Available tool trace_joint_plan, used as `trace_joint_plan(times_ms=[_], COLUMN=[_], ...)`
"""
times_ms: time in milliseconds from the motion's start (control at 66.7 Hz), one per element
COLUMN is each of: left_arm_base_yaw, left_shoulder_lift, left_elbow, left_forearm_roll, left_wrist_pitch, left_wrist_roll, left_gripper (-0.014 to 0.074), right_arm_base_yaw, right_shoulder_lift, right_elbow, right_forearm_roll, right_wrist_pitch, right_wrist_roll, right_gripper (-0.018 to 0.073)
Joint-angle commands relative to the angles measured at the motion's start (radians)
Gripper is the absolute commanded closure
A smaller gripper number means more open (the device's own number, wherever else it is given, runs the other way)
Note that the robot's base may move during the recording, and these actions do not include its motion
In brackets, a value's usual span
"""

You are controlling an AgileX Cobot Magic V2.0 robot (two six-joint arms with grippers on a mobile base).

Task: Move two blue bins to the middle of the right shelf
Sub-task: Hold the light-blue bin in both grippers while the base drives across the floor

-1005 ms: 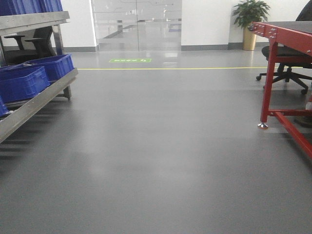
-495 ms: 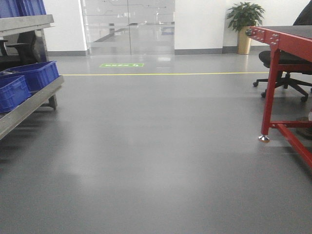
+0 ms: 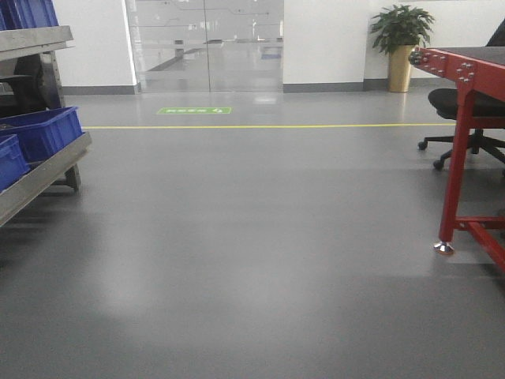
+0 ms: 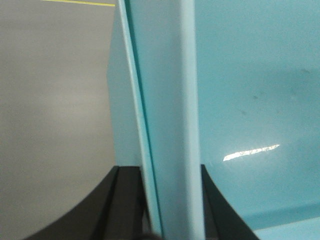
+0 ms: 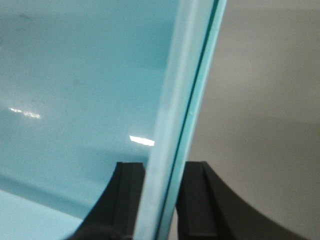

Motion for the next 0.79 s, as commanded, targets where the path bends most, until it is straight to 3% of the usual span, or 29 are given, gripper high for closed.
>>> trace_joint_plan(times_ms=[0,780], left_arm_base_yaw=[-0.004,-0.002], left_shoulder_lift=[-0.019,-0.019], left_elbow=[-0.018,-0.018], left_forearm_roll=[-0.032,-0.028], left_wrist_pitch=[-0.142,-0.142], left_wrist_roll=[-0.007,-0.007], left_gripper=[0.0708,0.0708], right_arm_base_yaw=[0.000,0.000], right_shoulder_lift=[-0.018,-0.018], right_elbow=[-0.010,-0.010], right_forearm_roll=[0.014,0.014], right_wrist_pitch=[-0.047,-0.047], right_wrist_roll=[-0.026,-0.026], right_gripper=[0.0713,0.0713])
